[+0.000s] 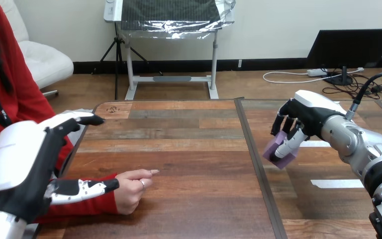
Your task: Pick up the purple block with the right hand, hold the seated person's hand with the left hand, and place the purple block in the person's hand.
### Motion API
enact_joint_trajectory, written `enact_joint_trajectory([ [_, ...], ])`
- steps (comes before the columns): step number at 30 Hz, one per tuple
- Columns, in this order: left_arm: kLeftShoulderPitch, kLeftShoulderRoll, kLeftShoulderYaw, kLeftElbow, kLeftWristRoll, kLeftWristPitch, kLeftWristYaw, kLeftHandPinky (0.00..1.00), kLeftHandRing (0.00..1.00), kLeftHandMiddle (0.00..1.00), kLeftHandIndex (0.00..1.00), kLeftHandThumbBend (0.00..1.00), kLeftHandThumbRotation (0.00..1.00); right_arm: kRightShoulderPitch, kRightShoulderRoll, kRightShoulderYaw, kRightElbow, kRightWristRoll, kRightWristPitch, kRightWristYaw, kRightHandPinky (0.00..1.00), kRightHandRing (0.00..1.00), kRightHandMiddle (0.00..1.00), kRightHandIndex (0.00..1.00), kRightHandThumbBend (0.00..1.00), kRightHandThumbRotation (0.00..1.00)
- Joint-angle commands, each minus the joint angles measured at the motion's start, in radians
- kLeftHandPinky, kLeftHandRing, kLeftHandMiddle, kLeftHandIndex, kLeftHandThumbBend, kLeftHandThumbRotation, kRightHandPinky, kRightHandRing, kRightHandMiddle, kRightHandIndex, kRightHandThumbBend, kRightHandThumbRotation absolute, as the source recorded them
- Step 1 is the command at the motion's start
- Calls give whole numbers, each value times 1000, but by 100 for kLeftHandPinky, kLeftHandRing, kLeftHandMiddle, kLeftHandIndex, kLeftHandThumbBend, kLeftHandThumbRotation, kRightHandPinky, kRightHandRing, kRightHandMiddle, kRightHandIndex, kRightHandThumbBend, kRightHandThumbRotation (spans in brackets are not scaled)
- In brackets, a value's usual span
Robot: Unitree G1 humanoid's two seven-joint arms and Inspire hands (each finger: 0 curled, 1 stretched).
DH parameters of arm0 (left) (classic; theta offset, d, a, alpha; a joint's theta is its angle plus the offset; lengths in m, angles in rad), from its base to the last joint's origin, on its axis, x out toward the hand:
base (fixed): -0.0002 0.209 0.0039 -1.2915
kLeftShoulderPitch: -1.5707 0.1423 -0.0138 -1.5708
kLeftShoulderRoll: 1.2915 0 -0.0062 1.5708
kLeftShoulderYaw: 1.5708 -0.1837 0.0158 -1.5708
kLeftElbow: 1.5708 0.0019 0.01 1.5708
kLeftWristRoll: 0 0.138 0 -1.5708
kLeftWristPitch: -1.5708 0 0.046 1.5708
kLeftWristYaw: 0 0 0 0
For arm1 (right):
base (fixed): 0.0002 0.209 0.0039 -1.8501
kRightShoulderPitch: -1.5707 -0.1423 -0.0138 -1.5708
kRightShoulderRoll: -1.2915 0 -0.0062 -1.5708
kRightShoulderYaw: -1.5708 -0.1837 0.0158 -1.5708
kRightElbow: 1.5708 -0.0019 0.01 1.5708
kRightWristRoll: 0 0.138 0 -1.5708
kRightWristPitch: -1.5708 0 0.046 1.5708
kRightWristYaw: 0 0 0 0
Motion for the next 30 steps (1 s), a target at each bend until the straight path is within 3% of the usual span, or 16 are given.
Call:
enact_joint_trajectory([
  [1,-88,62,-33,41,17,3,-13,60,72,74,69,100,21,-50,-17,-17,-56,19,-17,-22,42,46,50,50,79,0],
  [22,-200,149,-126,193,42,43,-49,60,71,74,69,100,20,-46,-29,-26,-64,40,-78,-23,40,44,49,48,80,0],
  [30,-238,167,-161,230,24,77,-95,62,72,74,71,100,20,-52,-31,-27,-68,40,-83,-20,39,43,48,48,79,0],
])
